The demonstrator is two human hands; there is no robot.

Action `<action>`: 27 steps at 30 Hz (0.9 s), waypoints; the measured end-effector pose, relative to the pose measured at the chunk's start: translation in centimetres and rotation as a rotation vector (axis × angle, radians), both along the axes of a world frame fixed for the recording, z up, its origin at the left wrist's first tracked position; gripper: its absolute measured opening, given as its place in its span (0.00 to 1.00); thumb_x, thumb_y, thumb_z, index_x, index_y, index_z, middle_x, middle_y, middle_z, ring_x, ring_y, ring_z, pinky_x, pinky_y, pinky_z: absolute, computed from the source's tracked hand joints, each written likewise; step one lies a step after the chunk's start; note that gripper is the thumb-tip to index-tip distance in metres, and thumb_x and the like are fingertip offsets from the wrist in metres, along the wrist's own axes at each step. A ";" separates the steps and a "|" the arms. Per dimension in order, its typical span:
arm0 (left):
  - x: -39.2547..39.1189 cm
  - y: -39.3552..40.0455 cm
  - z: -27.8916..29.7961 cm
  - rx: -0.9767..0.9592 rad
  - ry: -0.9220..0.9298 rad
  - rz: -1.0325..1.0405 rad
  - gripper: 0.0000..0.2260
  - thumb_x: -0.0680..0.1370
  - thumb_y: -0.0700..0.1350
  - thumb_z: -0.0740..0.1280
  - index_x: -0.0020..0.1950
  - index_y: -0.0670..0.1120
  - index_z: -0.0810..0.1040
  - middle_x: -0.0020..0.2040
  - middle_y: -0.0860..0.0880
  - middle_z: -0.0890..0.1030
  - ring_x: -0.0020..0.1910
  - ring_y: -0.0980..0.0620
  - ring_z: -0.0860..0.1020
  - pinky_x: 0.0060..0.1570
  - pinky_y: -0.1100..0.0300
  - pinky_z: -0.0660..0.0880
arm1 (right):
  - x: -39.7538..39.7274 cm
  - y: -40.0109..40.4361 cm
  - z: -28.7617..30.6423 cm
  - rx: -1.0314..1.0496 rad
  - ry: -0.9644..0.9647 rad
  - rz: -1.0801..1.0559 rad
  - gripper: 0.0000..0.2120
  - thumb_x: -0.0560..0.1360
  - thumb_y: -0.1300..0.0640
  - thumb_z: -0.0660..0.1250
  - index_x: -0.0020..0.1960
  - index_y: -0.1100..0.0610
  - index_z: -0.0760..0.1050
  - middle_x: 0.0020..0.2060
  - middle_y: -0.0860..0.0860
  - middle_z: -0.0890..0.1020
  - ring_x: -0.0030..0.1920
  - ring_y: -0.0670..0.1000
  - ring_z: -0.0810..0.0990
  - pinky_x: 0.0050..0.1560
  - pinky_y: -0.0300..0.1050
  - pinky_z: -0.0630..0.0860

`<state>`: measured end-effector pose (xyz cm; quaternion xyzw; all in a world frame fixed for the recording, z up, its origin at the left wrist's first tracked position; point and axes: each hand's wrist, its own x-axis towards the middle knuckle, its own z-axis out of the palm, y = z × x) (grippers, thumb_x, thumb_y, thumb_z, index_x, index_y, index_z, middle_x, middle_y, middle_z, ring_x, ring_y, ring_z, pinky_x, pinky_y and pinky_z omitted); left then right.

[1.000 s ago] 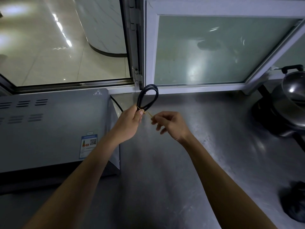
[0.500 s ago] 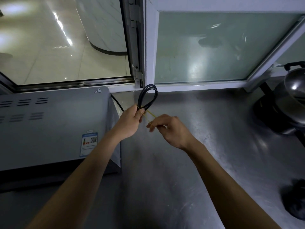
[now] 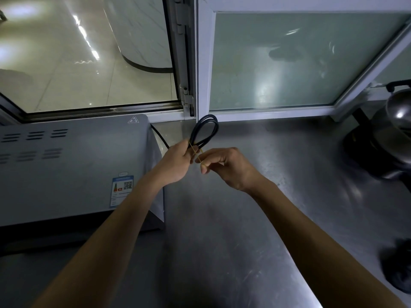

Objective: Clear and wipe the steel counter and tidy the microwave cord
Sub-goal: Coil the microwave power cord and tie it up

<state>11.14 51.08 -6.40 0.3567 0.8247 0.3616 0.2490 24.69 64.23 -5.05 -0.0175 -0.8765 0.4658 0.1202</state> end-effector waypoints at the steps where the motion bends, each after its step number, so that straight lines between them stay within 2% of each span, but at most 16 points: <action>1: 0.0 0.0 0.0 0.006 0.000 0.003 0.10 0.85 0.46 0.55 0.49 0.49 0.74 0.44 0.48 0.79 0.42 0.50 0.77 0.42 0.55 0.72 | -0.1 -0.1 0.0 -0.049 -0.022 0.003 0.08 0.75 0.70 0.69 0.40 0.63 0.83 0.42 0.50 0.84 0.42 0.47 0.84 0.46 0.35 0.77; 3: -0.1 0.0 -0.1 0.007 0.010 0.004 0.10 0.85 0.45 0.55 0.49 0.48 0.74 0.45 0.48 0.80 0.44 0.49 0.78 0.43 0.55 0.73 | -0.1 -0.3 -0.1 -0.151 -0.084 0.007 0.07 0.75 0.70 0.70 0.41 0.63 0.82 0.40 0.53 0.84 0.40 0.50 0.84 0.46 0.40 0.80; 6: -0.4 -0.1 -0.2 0.038 -0.017 0.034 0.11 0.85 0.46 0.55 0.48 0.47 0.74 0.43 0.47 0.79 0.42 0.49 0.77 0.43 0.55 0.72 | -0.3 -0.5 -0.2 -0.170 -0.239 0.034 0.06 0.74 0.68 0.70 0.44 0.59 0.80 0.46 0.54 0.84 0.42 0.51 0.85 0.49 0.50 0.82; 10: -0.8 -0.4 -0.6 0.027 -0.024 0.072 0.15 0.85 0.50 0.55 0.49 0.41 0.74 0.44 0.40 0.80 0.41 0.41 0.76 0.41 0.52 0.71 | 0.0 -1.1 -0.3 -0.209 -0.398 0.136 0.04 0.74 0.65 0.72 0.47 0.59 0.79 0.44 0.54 0.85 0.39 0.48 0.84 0.46 0.43 0.79; 12: -0.7 -0.6 -0.8 0.024 -0.035 0.071 0.15 0.85 0.51 0.55 0.49 0.42 0.74 0.45 0.39 0.80 0.43 0.40 0.77 0.42 0.48 0.73 | 0.3 -1.1 -0.4 -0.239 -0.417 0.153 0.04 0.74 0.61 0.73 0.47 0.59 0.80 0.42 0.53 0.85 0.37 0.50 0.85 0.47 0.41 0.79; 15: -0.6 -0.7 -0.7 0.033 -0.059 0.081 0.15 0.85 0.52 0.55 0.49 0.43 0.74 0.45 0.42 0.81 0.45 0.40 0.78 0.45 0.45 0.74 | 0.8 -0.8 -0.4 -0.305 -0.400 0.136 0.08 0.74 0.57 0.74 0.50 0.60 0.84 0.42 0.51 0.86 0.37 0.53 0.85 0.47 0.39 0.79; 18: -0.5 -0.7 -0.8 0.024 -0.072 0.074 0.15 0.85 0.51 0.55 0.50 0.43 0.75 0.44 0.44 0.81 0.41 0.46 0.77 0.42 0.50 0.72 | 1.2 -1.0 -0.6 -0.446 -0.359 0.128 0.13 0.74 0.58 0.74 0.58 0.59 0.83 0.51 0.50 0.86 0.36 0.56 0.83 0.48 0.43 0.81; 20: -0.4 -0.5 -0.8 0.037 -0.094 0.067 0.14 0.85 0.51 0.56 0.50 0.43 0.75 0.43 0.45 0.80 0.40 0.48 0.76 0.41 0.56 0.70 | 1.4 -1.2 -0.5 -0.542 -0.312 0.117 0.16 0.75 0.60 0.73 0.62 0.58 0.81 0.53 0.47 0.86 0.43 0.62 0.84 0.52 0.54 0.82; 22: -0.3 -0.4 -0.9 0.047 -0.081 0.054 0.14 0.85 0.51 0.56 0.47 0.44 0.74 0.41 0.47 0.78 0.40 0.49 0.76 0.40 0.56 0.69 | 1.7 -1.6 -0.3 -0.600 -0.229 0.135 0.17 0.77 0.63 0.69 0.65 0.59 0.77 0.47 0.42 0.86 0.54 0.73 0.80 0.60 0.67 0.76; 23: -0.2 -0.4 -0.9 0.052 -0.081 0.058 0.14 0.85 0.50 0.56 0.46 0.45 0.74 0.39 0.48 0.77 0.39 0.50 0.75 0.40 0.55 0.69 | 1.8 -1.8 -0.3 -0.635 -0.185 0.140 0.18 0.77 0.62 0.67 0.67 0.60 0.74 0.44 0.40 0.86 0.56 0.77 0.77 0.62 0.70 0.73; 25: -0.3 -0.4 -0.9 0.082 -0.106 0.089 0.14 0.85 0.49 0.57 0.46 0.44 0.76 0.38 0.50 0.77 0.39 0.50 0.74 0.41 0.55 0.69 | 1.9 -2.0 -0.3 -0.711 -0.115 0.108 0.16 0.78 0.56 0.65 0.63 0.61 0.77 0.45 0.43 0.87 0.56 0.77 0.76 0.62 0.66 0.74; 27: -0.6 -0.5 -0.9 0.091 -0.077 0.116 0.14 0.85 0.50 0.57 0.46 0.45 0.76 0.39 0.50 0.79 0.39 0.48 0.76 0.41 0.54 0.71 | 2.0 -2.5 -0.5 -0.818 -0.063 0.036 0.16 0.77 0.51 0.64 0.58 0.59 0.81 0.52 0.51 0.86 0.54 0.71 0.81 0.52 0.56 0.80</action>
